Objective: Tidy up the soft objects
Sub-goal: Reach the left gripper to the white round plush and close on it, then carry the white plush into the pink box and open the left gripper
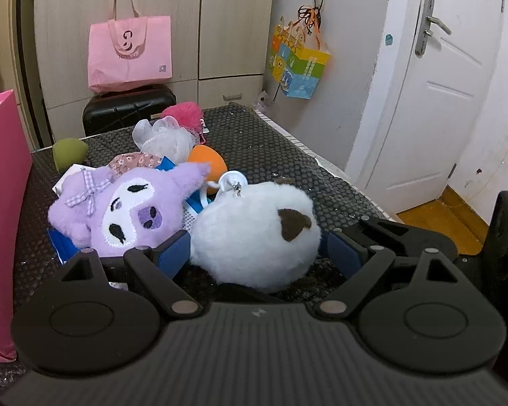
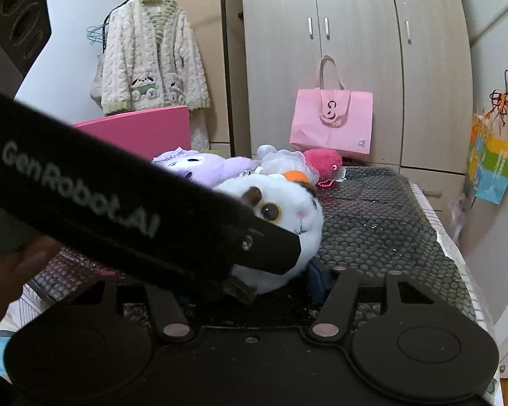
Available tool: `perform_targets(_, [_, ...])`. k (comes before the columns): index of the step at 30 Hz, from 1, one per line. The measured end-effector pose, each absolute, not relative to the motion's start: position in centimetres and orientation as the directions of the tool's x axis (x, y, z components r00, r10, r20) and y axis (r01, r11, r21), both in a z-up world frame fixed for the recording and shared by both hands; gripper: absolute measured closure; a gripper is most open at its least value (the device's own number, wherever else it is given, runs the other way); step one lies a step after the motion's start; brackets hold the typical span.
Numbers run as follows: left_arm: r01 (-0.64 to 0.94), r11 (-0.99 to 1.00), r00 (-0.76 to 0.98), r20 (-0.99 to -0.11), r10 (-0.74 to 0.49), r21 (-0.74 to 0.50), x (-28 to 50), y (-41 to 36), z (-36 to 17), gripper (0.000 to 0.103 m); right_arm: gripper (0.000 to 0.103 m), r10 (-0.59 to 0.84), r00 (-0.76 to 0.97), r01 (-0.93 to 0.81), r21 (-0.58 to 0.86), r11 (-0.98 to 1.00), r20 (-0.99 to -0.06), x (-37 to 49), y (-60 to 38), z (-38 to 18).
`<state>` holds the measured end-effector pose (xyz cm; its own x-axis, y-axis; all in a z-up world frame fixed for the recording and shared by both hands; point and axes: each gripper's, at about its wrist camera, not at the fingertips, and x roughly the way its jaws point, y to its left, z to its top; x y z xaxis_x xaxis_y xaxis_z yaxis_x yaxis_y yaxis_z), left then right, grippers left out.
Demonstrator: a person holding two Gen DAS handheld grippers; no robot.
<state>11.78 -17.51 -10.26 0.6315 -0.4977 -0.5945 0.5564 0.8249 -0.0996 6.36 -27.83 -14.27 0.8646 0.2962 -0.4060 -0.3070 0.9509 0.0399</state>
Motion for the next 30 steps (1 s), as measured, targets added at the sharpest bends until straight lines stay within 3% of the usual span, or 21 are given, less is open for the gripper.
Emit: perform_targets(30, [0.558,0.825,0.637,-0.593,-0.493,-0.086,4.0,-11.8,-5.4,0.016,0.039,0.297,0.833,-0.322,0.027,0.946,-0.466,-0.4,-22.2,-8.3])
